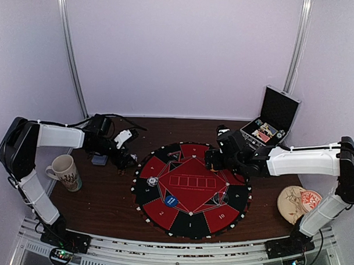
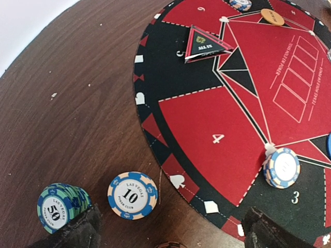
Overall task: Distribute texas hold em gaming equipment
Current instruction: Pick up the pile of poker chips from the pile of poker chips.
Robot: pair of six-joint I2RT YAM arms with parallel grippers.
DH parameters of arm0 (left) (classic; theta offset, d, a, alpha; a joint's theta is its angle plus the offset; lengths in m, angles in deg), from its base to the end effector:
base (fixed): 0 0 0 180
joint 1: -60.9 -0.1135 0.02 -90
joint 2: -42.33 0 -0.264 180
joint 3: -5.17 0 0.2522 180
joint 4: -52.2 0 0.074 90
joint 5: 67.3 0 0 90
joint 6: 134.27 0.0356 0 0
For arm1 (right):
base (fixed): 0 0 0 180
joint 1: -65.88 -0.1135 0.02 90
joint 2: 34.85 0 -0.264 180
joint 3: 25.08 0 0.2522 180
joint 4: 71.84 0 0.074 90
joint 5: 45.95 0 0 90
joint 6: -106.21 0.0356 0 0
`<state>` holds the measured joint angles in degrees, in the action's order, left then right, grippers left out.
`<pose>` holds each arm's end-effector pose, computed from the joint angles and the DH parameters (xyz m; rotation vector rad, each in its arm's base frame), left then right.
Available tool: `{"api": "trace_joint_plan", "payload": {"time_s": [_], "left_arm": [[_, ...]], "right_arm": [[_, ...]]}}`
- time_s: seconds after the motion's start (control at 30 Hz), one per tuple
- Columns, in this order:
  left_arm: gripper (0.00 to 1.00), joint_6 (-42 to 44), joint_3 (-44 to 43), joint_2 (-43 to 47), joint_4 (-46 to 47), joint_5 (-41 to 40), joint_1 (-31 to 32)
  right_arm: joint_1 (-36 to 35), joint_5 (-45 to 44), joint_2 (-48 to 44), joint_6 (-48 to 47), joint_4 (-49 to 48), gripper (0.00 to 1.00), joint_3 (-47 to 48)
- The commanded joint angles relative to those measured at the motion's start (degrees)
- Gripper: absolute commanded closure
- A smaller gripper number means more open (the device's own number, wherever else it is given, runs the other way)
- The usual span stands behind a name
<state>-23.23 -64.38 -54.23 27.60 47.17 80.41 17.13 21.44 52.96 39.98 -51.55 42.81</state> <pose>0.3164 -0.1278 0.1778 1.0104 2.2078 -0.5137 0.2270 0.2381 0.2224 -0.2779 2.2033 0.2505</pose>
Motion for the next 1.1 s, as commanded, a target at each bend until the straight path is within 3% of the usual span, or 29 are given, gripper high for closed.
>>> {"api": "trace_joint_plan", "payload": {"time_s": [0.0, 0.67, 1.07], "left_arm": [[0.03, 0.1, -2.0, -1.8, 1.2, -1.2, 0.2], [0.21, 0.1, -6.1, -7.2, 0.7, -3.2, 0.2], [0.22, 0.4, -6.8, -8.9, 0.0, -3.5, 0.2]], "right_arm": [[0.0, 0.3, 1.1, -0.3, -0.7, 0.02, 0.9], [-0.1, 0.4, 2.1, -0.7, -0.7, 0.02, 1.4], [-0.1, 0.6, 2.0, -0.8, -0.6, 0.02, 1.5]]}}
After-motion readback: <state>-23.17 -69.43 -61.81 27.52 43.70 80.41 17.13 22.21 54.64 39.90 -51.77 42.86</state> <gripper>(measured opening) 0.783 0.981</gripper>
